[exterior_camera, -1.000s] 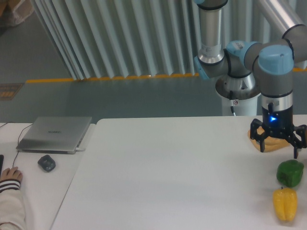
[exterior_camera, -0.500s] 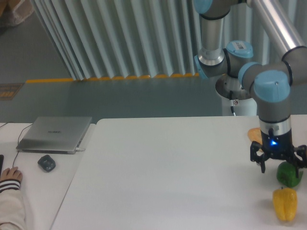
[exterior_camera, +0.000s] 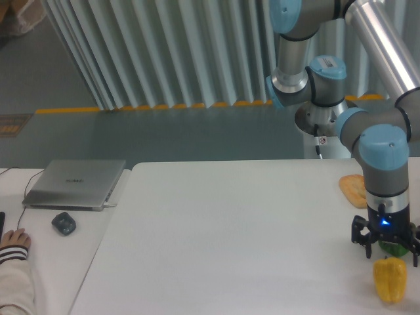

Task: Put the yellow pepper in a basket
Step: 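Move the open gripper down over the yellow bell pepper, then close the gripper around the yellow bell pepper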

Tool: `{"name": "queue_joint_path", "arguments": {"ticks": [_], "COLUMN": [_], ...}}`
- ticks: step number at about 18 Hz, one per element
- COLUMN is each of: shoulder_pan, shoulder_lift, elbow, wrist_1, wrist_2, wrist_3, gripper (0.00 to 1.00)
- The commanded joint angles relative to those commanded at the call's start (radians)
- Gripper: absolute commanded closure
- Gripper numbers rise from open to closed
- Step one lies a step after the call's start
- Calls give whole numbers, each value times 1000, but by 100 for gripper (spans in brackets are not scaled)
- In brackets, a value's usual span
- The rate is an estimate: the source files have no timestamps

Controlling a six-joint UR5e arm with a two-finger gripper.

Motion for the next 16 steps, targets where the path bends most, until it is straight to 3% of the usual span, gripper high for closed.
{"name": "queue_joint_path", "arguments": {"ticks": [4,12,16], "shoulder_pan": [-1,-6,14], "shoulder_lift": [-31,-34,1], "elbow": [-2,-3,23], "wrist_1": [0,0,-24], "wrist_2": [3,0,-90], "wrist_3": [-8,-12,-11], "gripper": [0,0,0]}}
